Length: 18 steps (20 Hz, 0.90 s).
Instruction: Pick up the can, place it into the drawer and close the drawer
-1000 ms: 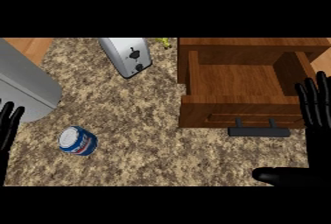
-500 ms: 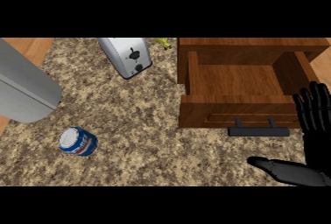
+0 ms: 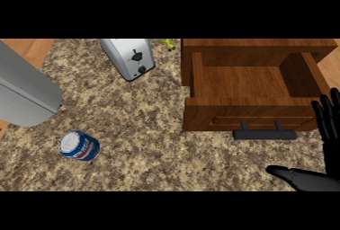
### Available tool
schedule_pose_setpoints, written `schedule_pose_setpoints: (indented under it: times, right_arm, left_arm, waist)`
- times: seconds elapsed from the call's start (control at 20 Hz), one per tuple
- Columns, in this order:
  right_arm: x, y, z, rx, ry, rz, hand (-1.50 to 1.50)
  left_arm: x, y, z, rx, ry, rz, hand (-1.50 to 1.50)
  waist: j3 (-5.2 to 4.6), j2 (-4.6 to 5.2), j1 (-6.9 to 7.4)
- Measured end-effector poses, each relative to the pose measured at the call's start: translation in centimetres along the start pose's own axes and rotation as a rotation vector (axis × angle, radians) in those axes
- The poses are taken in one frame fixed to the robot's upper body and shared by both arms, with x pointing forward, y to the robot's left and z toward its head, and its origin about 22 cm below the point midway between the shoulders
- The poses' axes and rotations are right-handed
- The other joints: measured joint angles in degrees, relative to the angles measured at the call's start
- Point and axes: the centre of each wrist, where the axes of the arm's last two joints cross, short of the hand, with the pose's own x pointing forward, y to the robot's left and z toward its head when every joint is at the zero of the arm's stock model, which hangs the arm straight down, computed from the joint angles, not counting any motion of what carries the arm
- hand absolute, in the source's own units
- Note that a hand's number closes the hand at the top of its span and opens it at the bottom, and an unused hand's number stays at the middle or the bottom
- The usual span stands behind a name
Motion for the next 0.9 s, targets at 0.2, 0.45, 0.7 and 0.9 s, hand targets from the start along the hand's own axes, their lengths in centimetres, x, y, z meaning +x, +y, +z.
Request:
schedule_pose_setpoints:
  times: [0.2, 0.45, 0.7, 0.9]
  right_arm:
    - [0.1, 0.0, -0.1, 0.004, -0.004, 0.006, -1.50]
    - [0.4, -0.5, 0.4, -0.004, -0.008, 0.003, -1.50]
    - [0.8, -1.2, 0.8, -0.006, -0.016, 0.014, -1.50]
    - [1.0, -1.8, 1.4, -0.005, -0.014, 0.008, -1.50]
  left_arm:
    - [-1.8, -1.0, -1.0, -0.001, 0.031, -0.005, -1.50]
    - [-4.8, -1.9, -1.2, 0.006, 0.072, -0.021, -1.50]
    - [-7.8, -2.9, -0.7, 0.018, 0.098, -0.031, -1.50]
    - [-10.6, -2.9, -0.7, 0.040, 0.114, -0.047, -1.50]
  waist:
    - [0.00, 0.02, -0.06]
    - [0.00, 0.02, -0.13]
    - [0.00, 0.01, -0.13]
    - [-0.02, 0.01, -0.18]
